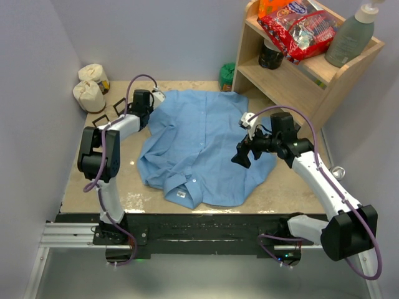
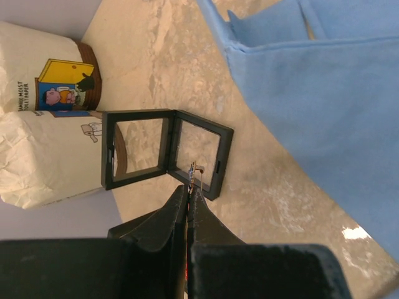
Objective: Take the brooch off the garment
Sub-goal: Place the brooch in the brooch box.
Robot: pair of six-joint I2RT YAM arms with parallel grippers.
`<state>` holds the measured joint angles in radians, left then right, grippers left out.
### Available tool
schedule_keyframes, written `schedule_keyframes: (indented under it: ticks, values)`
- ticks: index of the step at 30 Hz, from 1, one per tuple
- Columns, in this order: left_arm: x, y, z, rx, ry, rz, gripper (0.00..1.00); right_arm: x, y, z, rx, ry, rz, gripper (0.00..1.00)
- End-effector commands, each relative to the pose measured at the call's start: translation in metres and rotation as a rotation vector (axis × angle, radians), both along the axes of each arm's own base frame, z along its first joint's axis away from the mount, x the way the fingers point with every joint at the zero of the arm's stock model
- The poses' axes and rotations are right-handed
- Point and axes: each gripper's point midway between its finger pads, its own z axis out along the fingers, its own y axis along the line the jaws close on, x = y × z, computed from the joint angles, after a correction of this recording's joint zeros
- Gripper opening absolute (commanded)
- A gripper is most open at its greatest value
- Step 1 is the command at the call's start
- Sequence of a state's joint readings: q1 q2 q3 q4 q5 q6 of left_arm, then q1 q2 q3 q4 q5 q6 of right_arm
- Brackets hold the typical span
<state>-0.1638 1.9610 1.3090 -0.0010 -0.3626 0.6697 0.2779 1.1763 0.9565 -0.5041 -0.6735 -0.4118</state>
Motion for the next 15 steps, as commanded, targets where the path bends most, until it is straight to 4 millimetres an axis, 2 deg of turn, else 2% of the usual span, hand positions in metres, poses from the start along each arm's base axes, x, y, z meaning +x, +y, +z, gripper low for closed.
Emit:
schedule_keyframes:
  ticks: [1, 10, 15]
  values:
    - [0.028, 0.019, 0.034, 0.061, -0.142, 0.100, 0.00, 0.000, 0.001, 0.013, 0.039, -0.041, 0.005, 0.99]
    - [0.039, 0.037, 0.024, 0.125, -0.148, 0.187, 0.00, -0.001, 0.000, 0.011, 0.046, -0.029, 0.011, 0.99]
    - [0.041, 0.043, 0.011, 0.145, -0.144, 0.217, 0.00, -0.001, 0.000, 0.010, 0.050, -0.026, 0.013, 0.99]
